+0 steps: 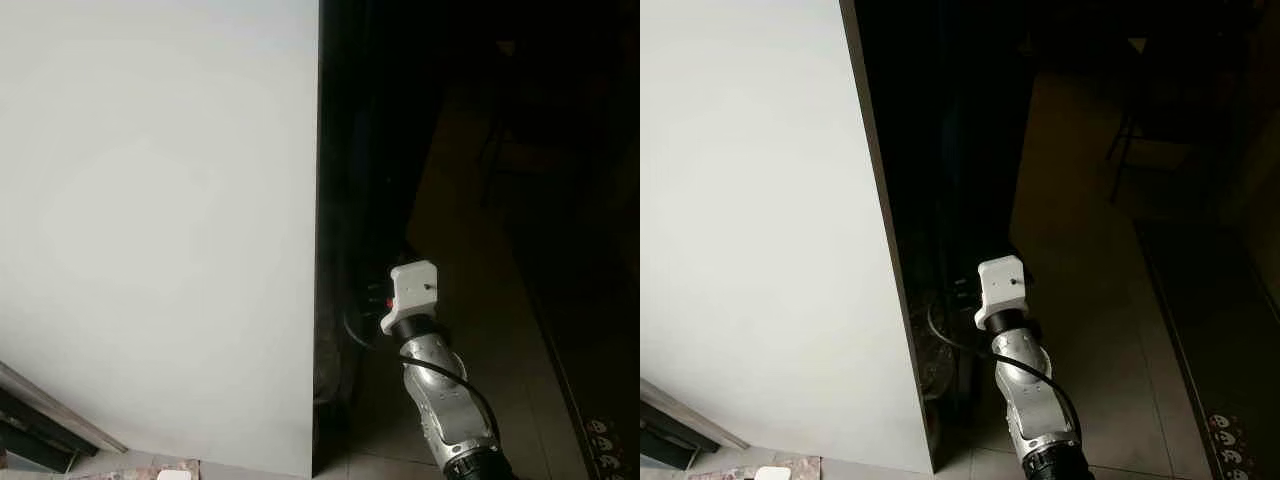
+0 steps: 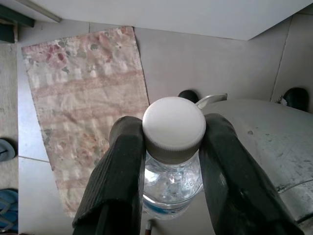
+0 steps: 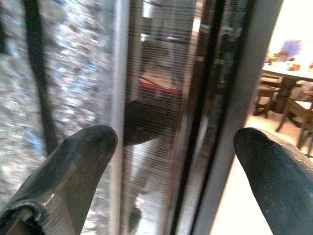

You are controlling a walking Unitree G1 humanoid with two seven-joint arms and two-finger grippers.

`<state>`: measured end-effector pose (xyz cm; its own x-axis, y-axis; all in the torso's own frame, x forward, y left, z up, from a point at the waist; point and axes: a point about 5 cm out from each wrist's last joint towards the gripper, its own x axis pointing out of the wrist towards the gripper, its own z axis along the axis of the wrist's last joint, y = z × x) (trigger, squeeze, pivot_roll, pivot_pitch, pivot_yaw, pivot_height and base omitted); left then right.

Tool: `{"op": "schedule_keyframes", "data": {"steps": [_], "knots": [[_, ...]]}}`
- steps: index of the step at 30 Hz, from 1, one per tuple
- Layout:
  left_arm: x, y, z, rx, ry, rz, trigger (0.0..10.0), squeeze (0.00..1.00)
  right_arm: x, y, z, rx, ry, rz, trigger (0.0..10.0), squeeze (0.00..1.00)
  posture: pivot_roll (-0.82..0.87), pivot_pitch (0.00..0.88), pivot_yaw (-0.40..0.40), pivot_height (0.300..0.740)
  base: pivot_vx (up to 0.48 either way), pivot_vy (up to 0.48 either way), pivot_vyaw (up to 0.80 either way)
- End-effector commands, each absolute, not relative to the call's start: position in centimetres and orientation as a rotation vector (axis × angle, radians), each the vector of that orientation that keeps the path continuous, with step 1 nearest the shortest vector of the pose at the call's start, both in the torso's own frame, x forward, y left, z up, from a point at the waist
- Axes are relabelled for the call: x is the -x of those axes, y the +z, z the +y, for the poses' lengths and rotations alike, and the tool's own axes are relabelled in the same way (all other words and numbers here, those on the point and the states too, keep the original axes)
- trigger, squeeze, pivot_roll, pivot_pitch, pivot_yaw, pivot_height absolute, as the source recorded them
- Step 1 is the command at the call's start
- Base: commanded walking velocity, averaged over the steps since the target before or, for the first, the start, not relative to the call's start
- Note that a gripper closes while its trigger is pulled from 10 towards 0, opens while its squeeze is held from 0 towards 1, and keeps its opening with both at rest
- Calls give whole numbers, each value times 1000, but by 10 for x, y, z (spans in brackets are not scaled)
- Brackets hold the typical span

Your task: Restocking fridge

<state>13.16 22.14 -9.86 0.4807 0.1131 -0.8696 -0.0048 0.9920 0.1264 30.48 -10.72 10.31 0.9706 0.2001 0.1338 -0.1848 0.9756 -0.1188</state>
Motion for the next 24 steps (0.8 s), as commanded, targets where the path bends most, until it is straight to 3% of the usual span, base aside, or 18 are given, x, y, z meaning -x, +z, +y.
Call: {"op": "schedule_keyframes", "data": {"steps": [1,17,24], "knots": [[-134,-97,227,-122,78,1065,10000,0,-306,102,-109,114,181,-143,10000,0,12,0,8,740,0,0,0],[-147,-92,226,-123,76,1033,10000,0,-309,103,-115,126,124,-154,10000,0,15,0,10,740,0,0,0],[-145,-93,226,-125,72,1036,10000,0,-312,96,-163,145,-61,-112,10000,0,5,0,12,740,0,0,0]]}}
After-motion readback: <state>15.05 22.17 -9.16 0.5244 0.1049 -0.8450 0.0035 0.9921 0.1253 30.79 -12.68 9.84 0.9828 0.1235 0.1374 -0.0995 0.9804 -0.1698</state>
